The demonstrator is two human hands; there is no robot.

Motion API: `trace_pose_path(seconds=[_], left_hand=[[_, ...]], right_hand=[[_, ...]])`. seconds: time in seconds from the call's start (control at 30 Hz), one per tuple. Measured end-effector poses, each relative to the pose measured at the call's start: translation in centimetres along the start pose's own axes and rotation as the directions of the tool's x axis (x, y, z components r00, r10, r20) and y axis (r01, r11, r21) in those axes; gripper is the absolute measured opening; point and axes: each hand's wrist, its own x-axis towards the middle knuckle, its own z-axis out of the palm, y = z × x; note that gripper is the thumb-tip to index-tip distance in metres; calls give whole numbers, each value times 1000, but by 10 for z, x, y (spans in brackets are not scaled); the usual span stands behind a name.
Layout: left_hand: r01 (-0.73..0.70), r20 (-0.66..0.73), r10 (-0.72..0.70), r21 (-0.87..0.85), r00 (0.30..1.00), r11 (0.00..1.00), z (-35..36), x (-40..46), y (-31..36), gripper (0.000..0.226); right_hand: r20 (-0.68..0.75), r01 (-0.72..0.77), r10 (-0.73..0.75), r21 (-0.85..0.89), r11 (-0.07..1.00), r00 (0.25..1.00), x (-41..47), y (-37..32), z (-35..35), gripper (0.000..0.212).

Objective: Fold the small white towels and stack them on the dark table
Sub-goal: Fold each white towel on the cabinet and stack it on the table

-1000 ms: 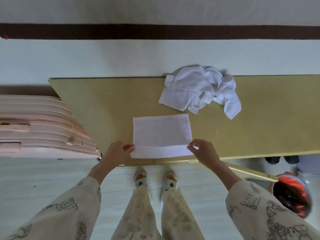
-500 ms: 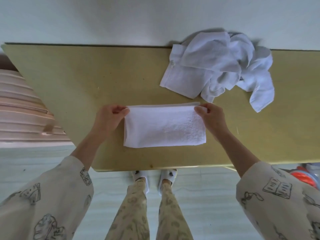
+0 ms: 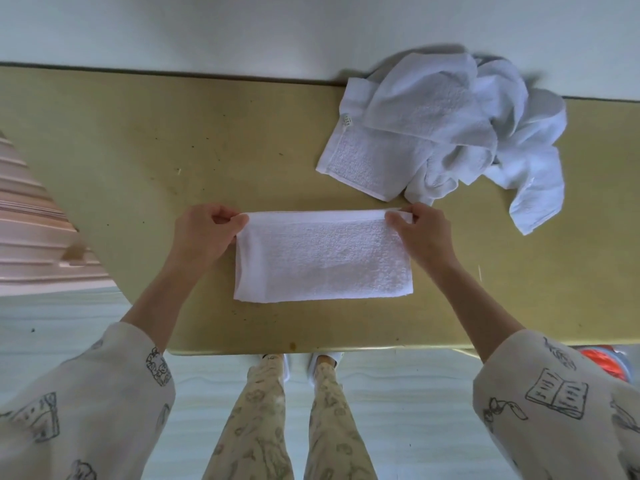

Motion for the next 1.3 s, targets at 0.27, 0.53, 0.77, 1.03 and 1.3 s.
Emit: trace_pose_path(seconds=[0.27,0.53,0.77,1.03,1.3], left_hand=[[-12,-24,12,29,1000,1000,2,0,0,15],[1,-22,0,34,1000,999,1,2,0,16],[-2,-48,4,44,999,999,3,5,-2,17],[-206,-346,262,189,901,960,8,-28,-13,24],[-568,74,653,573,754,591,96,-59,-21,37]], right_hand=[[-3,-13,13,-21,1000,1000,3,1,1,30],[-14,-42,42,-11,999,999,3,-1,1,39],[-48,-3,2,-14,1000,999,0,-1,1,39],[-298,197,-166,79,977,940,-35,6,4,42],[-57,615,-671,-348,708,740,-67,15,85,42]])
